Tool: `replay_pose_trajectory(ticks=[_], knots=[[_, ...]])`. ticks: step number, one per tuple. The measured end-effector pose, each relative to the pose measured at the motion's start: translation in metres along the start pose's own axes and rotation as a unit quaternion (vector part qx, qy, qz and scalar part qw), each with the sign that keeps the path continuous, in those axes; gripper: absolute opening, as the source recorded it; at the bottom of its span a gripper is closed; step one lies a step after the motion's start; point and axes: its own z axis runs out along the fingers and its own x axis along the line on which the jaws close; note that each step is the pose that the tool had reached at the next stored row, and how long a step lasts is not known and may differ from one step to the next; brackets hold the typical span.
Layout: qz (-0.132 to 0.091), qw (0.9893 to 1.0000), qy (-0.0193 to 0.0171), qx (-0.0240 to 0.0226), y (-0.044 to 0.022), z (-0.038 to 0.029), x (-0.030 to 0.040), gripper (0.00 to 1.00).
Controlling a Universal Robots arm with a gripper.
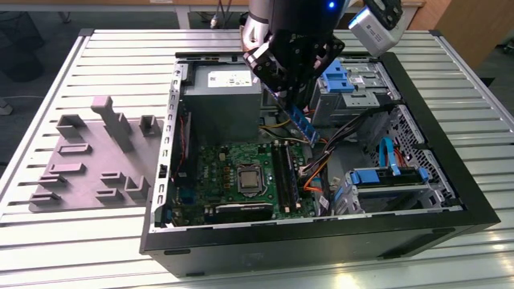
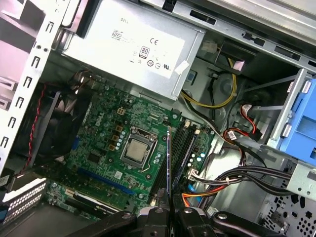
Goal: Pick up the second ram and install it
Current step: 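Insert the second ram into the second slot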
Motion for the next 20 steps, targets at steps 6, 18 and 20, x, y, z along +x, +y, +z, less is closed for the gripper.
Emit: replay_pose_trajectory(ticks=[6,18,20], knots=[[0.001,1.0000,0.0000,-0.0001,0.0000,0.0000,0.0000,0.14],[0.040,0.9992,0.0009,-0.0009,0.0001,0.0019,-0.0001,0.14],[0.059,0.9983,0.0014,-0.0014,0.0001,0.0029,-0.0001,0.14]])
